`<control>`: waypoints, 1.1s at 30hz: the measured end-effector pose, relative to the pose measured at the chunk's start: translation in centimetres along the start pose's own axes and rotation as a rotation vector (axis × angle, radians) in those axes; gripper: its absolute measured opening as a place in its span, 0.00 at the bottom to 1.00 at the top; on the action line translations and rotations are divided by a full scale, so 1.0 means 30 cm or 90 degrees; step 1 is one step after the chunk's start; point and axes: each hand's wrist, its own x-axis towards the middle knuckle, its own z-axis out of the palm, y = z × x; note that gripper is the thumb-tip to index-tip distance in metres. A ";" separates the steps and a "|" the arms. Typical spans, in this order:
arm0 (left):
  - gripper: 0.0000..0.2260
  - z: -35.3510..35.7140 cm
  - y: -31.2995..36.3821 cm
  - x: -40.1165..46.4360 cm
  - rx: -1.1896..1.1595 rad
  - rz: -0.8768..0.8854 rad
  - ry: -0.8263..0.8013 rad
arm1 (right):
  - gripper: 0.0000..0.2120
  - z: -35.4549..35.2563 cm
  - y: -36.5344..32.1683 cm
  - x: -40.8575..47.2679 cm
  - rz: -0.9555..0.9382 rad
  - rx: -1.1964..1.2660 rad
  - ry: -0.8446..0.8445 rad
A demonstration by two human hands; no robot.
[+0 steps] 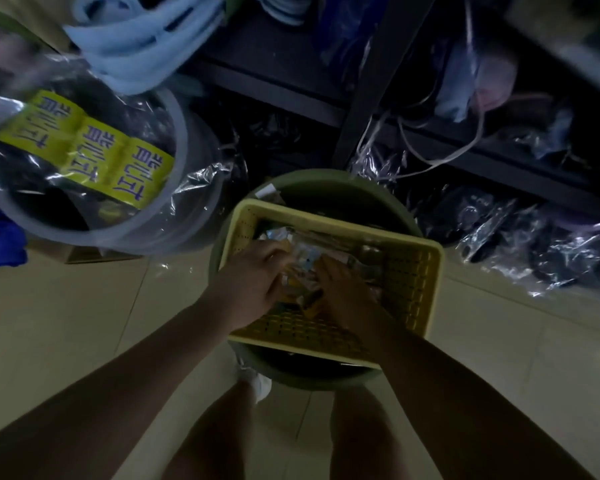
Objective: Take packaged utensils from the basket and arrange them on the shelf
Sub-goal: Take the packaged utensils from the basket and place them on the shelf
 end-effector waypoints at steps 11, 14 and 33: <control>0.21 0.154 -0.078 0.109 -0.070 -0.147 -0.227 | 0.19 0.046 0.047 0.010 -0.034 -0.044 -0.016; 0.20 0.135 -0.057 0.115 -0.089 -0.182 -0.165 | 0.19 0.048 0.062 -0.014 -0.059 -0.001 0.040; 0.22 0.256 -0.074 0.293 0.394 0.017 -0.188 | 0.28 0.075 0.106 0.020 -0.088 -0.001 -0.018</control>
